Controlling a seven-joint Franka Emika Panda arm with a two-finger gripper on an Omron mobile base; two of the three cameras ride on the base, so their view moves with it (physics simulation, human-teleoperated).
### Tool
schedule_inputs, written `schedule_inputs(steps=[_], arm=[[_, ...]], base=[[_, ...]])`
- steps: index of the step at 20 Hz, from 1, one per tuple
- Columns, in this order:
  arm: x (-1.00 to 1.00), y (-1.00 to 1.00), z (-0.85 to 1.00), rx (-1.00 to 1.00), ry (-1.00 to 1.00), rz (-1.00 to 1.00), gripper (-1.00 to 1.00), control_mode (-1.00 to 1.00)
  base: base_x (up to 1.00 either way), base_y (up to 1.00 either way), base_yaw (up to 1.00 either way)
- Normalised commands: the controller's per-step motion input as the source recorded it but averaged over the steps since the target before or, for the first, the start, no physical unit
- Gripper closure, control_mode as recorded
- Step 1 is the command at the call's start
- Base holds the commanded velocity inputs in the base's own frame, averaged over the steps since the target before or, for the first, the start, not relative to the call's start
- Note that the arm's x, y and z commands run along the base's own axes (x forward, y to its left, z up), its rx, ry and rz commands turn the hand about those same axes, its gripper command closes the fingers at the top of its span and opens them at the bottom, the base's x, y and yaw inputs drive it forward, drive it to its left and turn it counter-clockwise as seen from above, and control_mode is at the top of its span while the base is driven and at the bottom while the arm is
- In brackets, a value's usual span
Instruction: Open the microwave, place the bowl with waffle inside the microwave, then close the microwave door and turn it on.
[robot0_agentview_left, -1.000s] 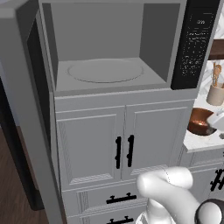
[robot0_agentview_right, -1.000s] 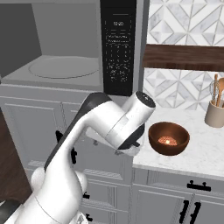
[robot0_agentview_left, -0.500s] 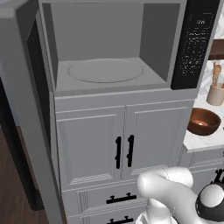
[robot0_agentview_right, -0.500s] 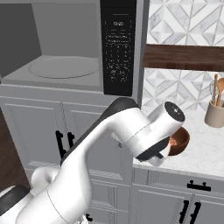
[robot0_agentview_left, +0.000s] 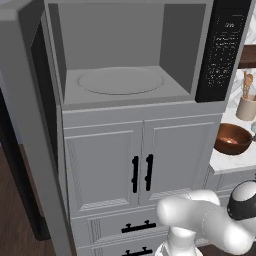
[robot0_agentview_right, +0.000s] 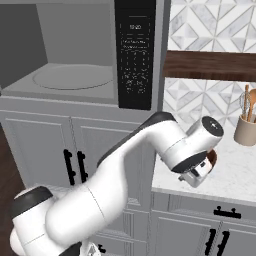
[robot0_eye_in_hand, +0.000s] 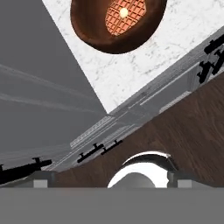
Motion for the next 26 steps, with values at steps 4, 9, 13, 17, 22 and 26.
schedule_inputs(steps=[4, 9, 13, 17, 22, 26], arm=[[0.89, -0.42, -0.31, 0.00, 0.04, -0.25, -1.00, -1.00], [0.61, -0.44, -0.27, 0.00, 0.01, -0.20, -1.00, -1.00], [0.36, -0.44, -0.24, 0.06, 0.01, -0.12, -1.00, -1.00], [0.36, -0.37, -0.34, 0.06, 0.00, -0.10, -1.00, -1.00], [0.47, -0.23, -0.23, 0.07, 0.00, -0.07, -1.00, -1.00], [0.43, -0.24, -0.24, 0.05, 0.01, -0.06, -1.00, -1.00]], base=[[0.00, 0.00, 0.00], [0.00, 0.00, 0.00], [0.00, 0.00, 0.00], [0.00, 0.00, 0.00], [0.00, 0.00, 0.00], [0.00, 0.00, 0.00]])
